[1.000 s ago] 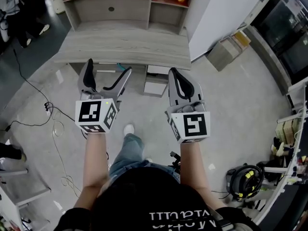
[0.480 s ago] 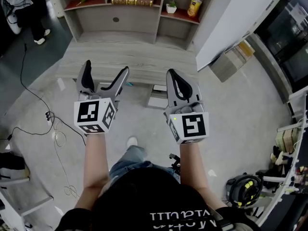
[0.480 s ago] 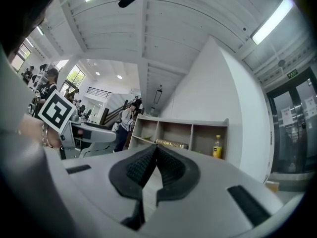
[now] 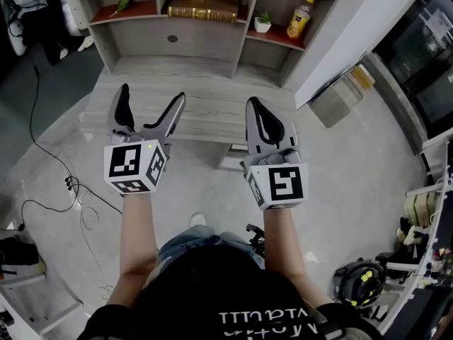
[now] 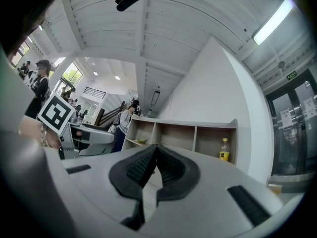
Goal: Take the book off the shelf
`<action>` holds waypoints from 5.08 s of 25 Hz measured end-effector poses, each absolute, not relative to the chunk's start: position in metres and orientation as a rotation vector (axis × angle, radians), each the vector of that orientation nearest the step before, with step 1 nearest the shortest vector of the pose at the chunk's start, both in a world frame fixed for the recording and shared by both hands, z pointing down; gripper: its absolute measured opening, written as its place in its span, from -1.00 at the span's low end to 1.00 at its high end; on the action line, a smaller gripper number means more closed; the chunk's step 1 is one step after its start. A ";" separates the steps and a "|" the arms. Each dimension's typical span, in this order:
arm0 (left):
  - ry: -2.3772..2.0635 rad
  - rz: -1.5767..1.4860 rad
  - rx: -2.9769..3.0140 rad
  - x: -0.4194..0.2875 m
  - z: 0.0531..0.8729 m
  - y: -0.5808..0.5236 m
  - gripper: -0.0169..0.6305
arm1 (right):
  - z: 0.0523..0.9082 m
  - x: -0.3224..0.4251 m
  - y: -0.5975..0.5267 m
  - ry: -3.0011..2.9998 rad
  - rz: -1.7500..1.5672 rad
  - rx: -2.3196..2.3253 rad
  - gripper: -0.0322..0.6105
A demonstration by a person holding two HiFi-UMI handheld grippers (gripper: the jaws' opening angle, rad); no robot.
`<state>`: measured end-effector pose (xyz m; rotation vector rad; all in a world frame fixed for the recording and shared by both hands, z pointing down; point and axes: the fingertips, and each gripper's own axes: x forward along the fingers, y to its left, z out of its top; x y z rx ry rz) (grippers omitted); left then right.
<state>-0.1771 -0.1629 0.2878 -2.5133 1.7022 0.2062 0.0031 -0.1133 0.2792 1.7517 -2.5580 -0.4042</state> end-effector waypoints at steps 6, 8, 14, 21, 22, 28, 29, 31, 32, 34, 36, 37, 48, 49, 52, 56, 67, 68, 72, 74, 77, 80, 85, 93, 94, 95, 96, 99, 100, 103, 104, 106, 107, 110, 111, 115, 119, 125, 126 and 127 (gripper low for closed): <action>1.675 0.203 -2.559 -0.180 0.299 -0.189 0.69 | 0.295 -0.003 -0.137 -2.530 -0.356 1.761 -0.85; 1.664 0.197 -2.573 -0.178 0.303 -0.194 0.69 | 0.296 0.000 -0.143 -2.531 -0.329 1.783 -0.85; 1.658 0.208 -2.596 -0.178 0.307 -0.208 0.69 | 0.299 0.006 -0.158 -2.540 -0.250 1.852 -0.85; 1.669 0.212 -2.588 -0.178 0.307 -0.223 0.69 | 0.296 0.000 -0.178 -2.565 -0.291 1.803 -0.85; 1.671 0.211 -2.586 -0.178 0.306 -0.226 0.69 | 0.296 -0.002 -0.181 -2.569 -0.301 1.792 -0.85; 1.684 0.204 -2.568 -0.170 0.308 -0.250 0.69 | 0.301 -0.004 -0.208 -2.581 -0.330 1.734 -0.85; 1.685 0.206 -2.567 -0.168 0.307 -0.256 0.69 | 0.300 -0.002 -0.214 -2.584 -0.333 1.733 -0.85; 1.688 0.208 -2.564 -0.163 0.305 -0.268 0.69 | 0.296 0.003 -0.227 -2.589 -0.340 1.734 -0.85; 1.688 0.209 -2.563 -0.160 0.303 -0.275 0.69 | 0.294 0.006 -0.234 -2.591 -0.343 1.736 -0.85; 1.685 0.213 -2.560 -0.152 0.301 -0.290 0.69 | 0.292 0.014 -0.250 -2.595 -0.349 1.740 -0.85; 1.681 0.215 -2.555 -0.144 0.299 -0.305 0.69 | 0.291 0.023 -0.266 -2.597 -0.353 1.742 -0.85; 1.678 0.216 -2.552 -0.140 0.297 -0.313 0.69 | 0.290 0.027 -0.275 -2.599 -0.353 1.742 -0.85; 1.731 0.259 -2.544 -0.108 0.291 -0.403 0.69 | 0.279 0.063 -0.372 -2.646 -0.368 1.710 -0.85; 1.739 0.263 -2.545 -0.106 0.291 -0.409 0.69 | 0.279 0.065 -0.379 -2.652 -0.364 1.708 -0.85; 1.771 0.305 -2.574 -0.103 0.293 -0.425 0.69 | 0.280 0.070 -0.395 -2.664 -0.358 1.693 -0.85; 1.838 0.439 -2.664 -0.100 0.300 -0.446 0.69 | 0.283 0.077 -0.414 -2.674 -0.341 1.683 -0.85; 2.003 0.868 -2.947 -0.085 0.329 -0.493 0.67 | 0.281 0.097 -0.452 -2.683 -0.349 1.662 -0.85; 2.014 0.928 -2.960 -0.084 0.330 -0.497 0.66 | 0.281 0.098 -0.454 -2.682 -0.351 1.658 -0.85; 2.058 1.197 -3.012 -0.082 0.331 -0.512 0.60 | 0.283 0.104 -0.458 -2.678 -0.344 1.651 -0.85; 2.069 1.340 -3.034 -0.083 0.332 -0.520 0.56 | 0.283 0.107 -0.460 -2.677 -0.338 1.653 -0.85; 2.117 1.434 -3.021 -0.085 0.333 -0.531 0.52 | 0.282 0.112 -0.463 -2.669 -0.352 1.658 -0.85; 2.187 1.495 -2.992 -0.087 0.334 -0.541 0.48 | 0.279 0.115 -0.464 -2.660 -0.373 1.664 -0.85; 2.284 1.748 -2.982 -0.089 0.343 -0.556 0.44 | 0.275 0.117 -0.463 -2.655 -0.396 1.665 -0.85; 2.428 1.893 -2.952 -0.087 0.349 -0.569 0.28 | 0.273 0.119 -0.458 -2.655 -0.407 1.677 -0.85; 2.463 1.888 -2.946 -0.087 0.352 -0.570 0.25 | 0.272 0.118 -0.457 -2.657 -0.409 1.675 -0.85; 2.486 1.889 -2.943 -0.087 0.354 -0.570 0.23 | 0.272 0.117 -0.456 -2.659 -0.411 1.673 -0.85; 2.497 1.889 -2.943 -0.087 0.356 -0.570 0.23 | 0.272 0.116 -0.455 -2.660 -0.412 1.670 -0.85; 2.513 1.867 -2.946 -0.088 0.356 -0.569 0.24 | 0.272 0.113 -0.453 -2.663 -0.412 1.662 -0.85; 2.515 1.867 -2.949 -0.087 0.356 -0.568 0.23 | 0.272 0.112 -0.452 -2.664 -0.411 1.661 -0.85; 2.503 1.901 -2.955 -0.087 0.356 -0.564 0.21 | 0.273 0.110 -0.449 -2.664 -0.410 1.658 -0.85; 2.494 1.914 -2.956 -0.087 0.356 -0.562 0.21 | 0.273 0.110 -0.448 -2.664 -0.410 1.657 -0.85; 2.473 1.936 -2.963 -0.087 0.355 -0.560 0.20 | 0.272 0.109 -0.447 -2.663 -0.410 1.658 -0.85; 2.460 1.953 -2.969 -0.087 0.355 -0.558 0.19 | 0.272 0.109 -0.445 -2.664 -0.409 1.659 -0.85; 2.414 2.025 -2.986 -0.086 0.355 -0.553 0.18 | 0.273 0.108 -0.441 -2.665 -0.405 1.661 -0.85; 2.401 2.045 -2.989 -0.086 0.355 -0.552 0.17 | 0.273 0.107 -0.439 -2.664 -0.404 1.660 -0.85; 2.365 2.102 -2.988 -0.087 0.354 -0.545 0.09 | 0.276 0.106 -0.431 -2.658 -0.399 1.655 -0.85; 2.339 2.104 -2.997 -0.089 0.350 -0.532 -0.06 | 0.274 0.104 -0.418 -2.657 -0.409 1.662 -0.85; 2.314 2.119 -3.019 -0.092 0.351 -0.516 -0.13 | 0.274 0.097 -0.402 -2.657 -0.420 1.658 -0.85; 2.310 2.117 -3.025 -0.093 0.351 -0.514 -0.13 | 0.273 0.095 -0.401 -2.658 -0.422 1.656 -0.85; 2.308 2.116 -3.030 -0.093 0.352 -0.512 -0.13 | 0.273 0.094 -0.400 -2.658 -0.423 1.655 -0.85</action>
